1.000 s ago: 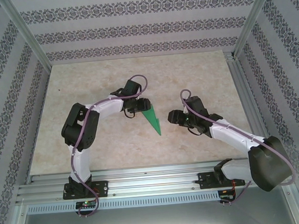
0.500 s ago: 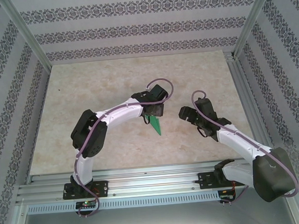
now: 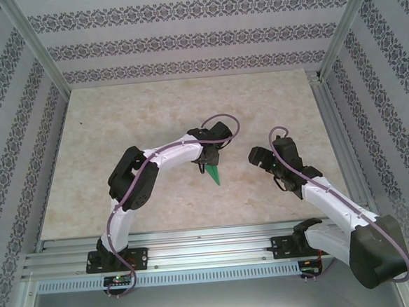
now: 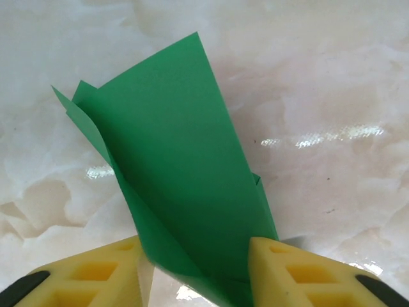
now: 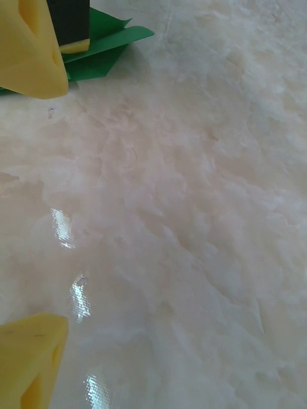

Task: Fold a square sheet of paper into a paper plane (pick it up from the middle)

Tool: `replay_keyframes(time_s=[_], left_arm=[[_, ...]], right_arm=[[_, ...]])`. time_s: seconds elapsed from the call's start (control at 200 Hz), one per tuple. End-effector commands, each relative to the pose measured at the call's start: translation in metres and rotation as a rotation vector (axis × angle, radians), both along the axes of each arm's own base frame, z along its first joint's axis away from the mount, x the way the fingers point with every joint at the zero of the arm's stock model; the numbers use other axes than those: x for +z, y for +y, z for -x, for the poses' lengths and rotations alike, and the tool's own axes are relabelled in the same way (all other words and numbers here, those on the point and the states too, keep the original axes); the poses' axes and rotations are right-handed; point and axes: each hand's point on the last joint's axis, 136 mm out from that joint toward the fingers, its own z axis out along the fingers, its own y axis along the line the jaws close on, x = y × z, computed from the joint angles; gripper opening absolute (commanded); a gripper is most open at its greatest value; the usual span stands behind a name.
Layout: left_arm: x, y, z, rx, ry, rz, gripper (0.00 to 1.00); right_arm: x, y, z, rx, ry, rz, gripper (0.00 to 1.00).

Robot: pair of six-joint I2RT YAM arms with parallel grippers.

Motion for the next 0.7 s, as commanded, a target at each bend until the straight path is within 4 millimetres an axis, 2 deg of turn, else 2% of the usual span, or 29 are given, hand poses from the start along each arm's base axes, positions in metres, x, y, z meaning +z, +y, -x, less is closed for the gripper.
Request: replay_keyframes(time_s=[0.0,0.175,0.275,0.36,0.48,0.694], left_arm=[[0.019,0.003,0.004,0.029,-0.024,0.019,0.39],[0.019,0.004,0.006,0.051,-0.036,0.047,0.24],[0.018,0.004,0.005,0.061,-0.040,0.057,0.12],[0.025,0.004,0.004,0.067,-0.060,0.078,0.01],[0.052,0.006,0.002,0.065,-0.119,0.110,0.00],[0.119,0.014,0.003,0.014,-0.256,0.210,0.00]], right_arm=[[-0.002,-0.002,0.004,0.012,0.001,0.000,0.87],[-0.002,0.000,0.007,0.015,0.003,-0.012,0.86],[-0.002,-0.001,0.008,0.015,0.005,-0.015,0.86],[0.000,0.000,0.009,0.017,0.000,-0.020,0.86],[0.002,0.000,0.008,0.004,-0.009,-0.042,0.86],[0.016,0.015,0.001,0.030,-0.069,-0.145,0.86]])
